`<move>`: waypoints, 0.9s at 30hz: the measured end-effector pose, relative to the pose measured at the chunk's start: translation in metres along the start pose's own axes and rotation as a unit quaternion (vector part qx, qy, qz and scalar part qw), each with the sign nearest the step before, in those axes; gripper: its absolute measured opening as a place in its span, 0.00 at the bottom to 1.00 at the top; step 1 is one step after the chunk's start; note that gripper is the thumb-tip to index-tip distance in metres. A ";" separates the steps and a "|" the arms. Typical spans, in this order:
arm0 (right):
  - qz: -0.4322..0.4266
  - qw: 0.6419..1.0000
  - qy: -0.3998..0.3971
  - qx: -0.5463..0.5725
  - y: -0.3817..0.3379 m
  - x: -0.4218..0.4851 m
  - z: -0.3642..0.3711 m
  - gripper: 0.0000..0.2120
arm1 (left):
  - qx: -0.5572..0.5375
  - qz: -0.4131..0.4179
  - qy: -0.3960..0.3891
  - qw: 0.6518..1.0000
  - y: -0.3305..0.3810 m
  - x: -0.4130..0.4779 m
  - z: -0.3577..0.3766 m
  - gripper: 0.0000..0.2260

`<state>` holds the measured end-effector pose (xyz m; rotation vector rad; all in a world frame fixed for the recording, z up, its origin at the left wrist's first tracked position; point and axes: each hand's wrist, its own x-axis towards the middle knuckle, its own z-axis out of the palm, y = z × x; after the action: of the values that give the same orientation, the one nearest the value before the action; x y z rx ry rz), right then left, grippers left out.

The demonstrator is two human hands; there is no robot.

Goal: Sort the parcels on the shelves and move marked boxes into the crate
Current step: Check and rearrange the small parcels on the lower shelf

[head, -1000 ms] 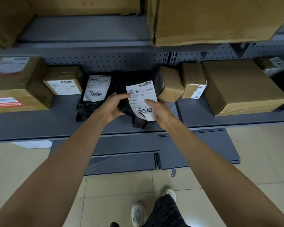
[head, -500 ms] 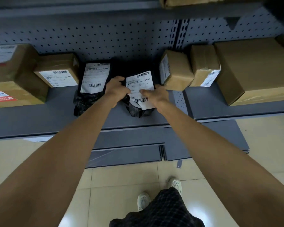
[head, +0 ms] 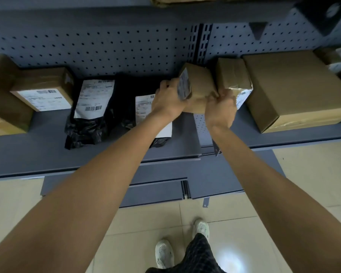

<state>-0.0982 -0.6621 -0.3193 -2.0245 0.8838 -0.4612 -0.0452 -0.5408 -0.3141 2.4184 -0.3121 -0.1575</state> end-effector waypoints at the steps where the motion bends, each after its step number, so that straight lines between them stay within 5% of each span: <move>1: 0.001 1.000 -0.016 -0.015 0.007 0.006 -0.005 0.15 | -0.015 0.005 -0.024 1.000 0.004 0.003 0.009 0.33; 6: -0.009 0.990 -0.141 -0.018 0.027 0.019 -0.010 0.21 | -0.120 0.002 -0.021 0.993 0.016 0.011 0.041 0.38; 13: 0.009 0.981 -0.182 0.065 0.028 0.020 -0.006 0.27 | -0.120 -0.030 0.015 0.992 0.007 0.017 0.035 0.32; 18: -0.059 0.977 -0.172 0.111 0.017 0.012 -0.013 0.29 | -0.216 -0.040 0.020 0.975 0.008 0.005 0.015 0.27; 24: -0.236 0.958 -0.148 -0.071 -0.004 0.001 -0.008 0.47 | -0.190 -0.029 0.073 0.979 0.024 -0.016 -0.002 0.19; 27: -0.233 0.961 -0.111 -0.097 -0.004 0.000 -0.011 0.45 | -0.159 -0.011 0.067 0.985 0.037 -0.027 -0.009 0.22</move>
<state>-0.1032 -0.6668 -0.3100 -2.4169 0.3173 -0.4009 -0.0757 -0.5552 -0.2822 2.1032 -0.1834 -0.0493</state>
